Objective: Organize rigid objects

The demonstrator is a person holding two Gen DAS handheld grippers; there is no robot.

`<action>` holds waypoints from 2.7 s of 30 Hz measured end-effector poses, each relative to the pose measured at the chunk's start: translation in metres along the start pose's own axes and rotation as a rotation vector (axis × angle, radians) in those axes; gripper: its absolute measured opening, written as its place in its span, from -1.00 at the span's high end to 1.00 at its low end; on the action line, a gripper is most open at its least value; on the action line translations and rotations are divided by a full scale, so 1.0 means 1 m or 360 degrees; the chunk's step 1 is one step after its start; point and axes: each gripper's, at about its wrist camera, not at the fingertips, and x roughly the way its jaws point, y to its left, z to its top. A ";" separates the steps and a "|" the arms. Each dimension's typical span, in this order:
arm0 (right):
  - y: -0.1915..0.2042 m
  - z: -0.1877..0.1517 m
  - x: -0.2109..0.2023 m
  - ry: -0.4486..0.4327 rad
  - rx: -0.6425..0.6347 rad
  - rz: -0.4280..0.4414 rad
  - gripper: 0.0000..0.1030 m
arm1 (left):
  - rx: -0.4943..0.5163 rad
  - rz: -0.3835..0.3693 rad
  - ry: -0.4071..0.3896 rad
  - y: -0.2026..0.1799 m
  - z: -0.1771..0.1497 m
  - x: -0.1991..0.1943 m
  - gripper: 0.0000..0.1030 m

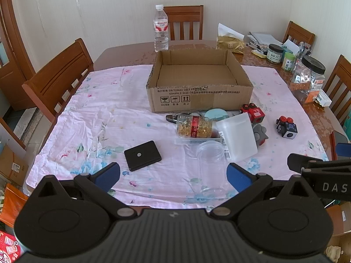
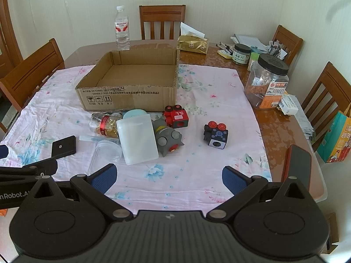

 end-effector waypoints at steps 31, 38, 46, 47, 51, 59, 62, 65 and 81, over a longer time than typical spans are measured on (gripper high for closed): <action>-0.004 0.006 -0.004 -0.0034 -0.0014 0.0003 -1.00 | -0.0023 0.0001 -0.0014 -0.004 0.007 -0.003 -0.99; -0.004 0.007 -0.006 -0.0047 -0.0022 0.0005 -1.00 | -0.0025 0.0004 -0.0022 -0.004 0.008 -0.004 -0.99; -0.004 0.007 -0.008 -0.0075 -0.0039 0.0048 -1.00 | -0.0026 0.0021 -0.0035 -0.004 0.006 -0.005 -0.99; -0.004 0.006 -0.009 -0.0080 -0.0044 0.0055 -1.00 | -0.0026 0.0022 -0.0038 -0.004 0.006 -0.005 -0.99; -0.003 0.006 -0.010 -0.0104 -0.0066 0.0083 -1.00 | -0.0030 0.0016 -0.0052 -0.003 0.004 -0.005 -0.99; -0.006 0.003 -0.010 -0.0152 -0.0113 0.0175 -1.00 | -0.0021 -0.0034 -0.0097 -0.001 -0.001 -0.005 -0.99; -0.006 0.001 -0.008 -0.0165 -0.0147 0.0208 -1.00 | -0.0020 -0.0064 -0.0101 0.001 -0.003 -0.003 -0.99; -0.004 -0.001 -0.006 -0.0177 -0.0178 0.0245 -1.00 | -0.0023 -0.0080 -0.0107 0.003 -0.004 -0.002 -0.99; 0.008 -0.027 0.030 -0.0072 -0.0247 0.0334 -1.00 | -0.0053 -0.0067 -0.0008 0.035 -0.016 0.046 -0.99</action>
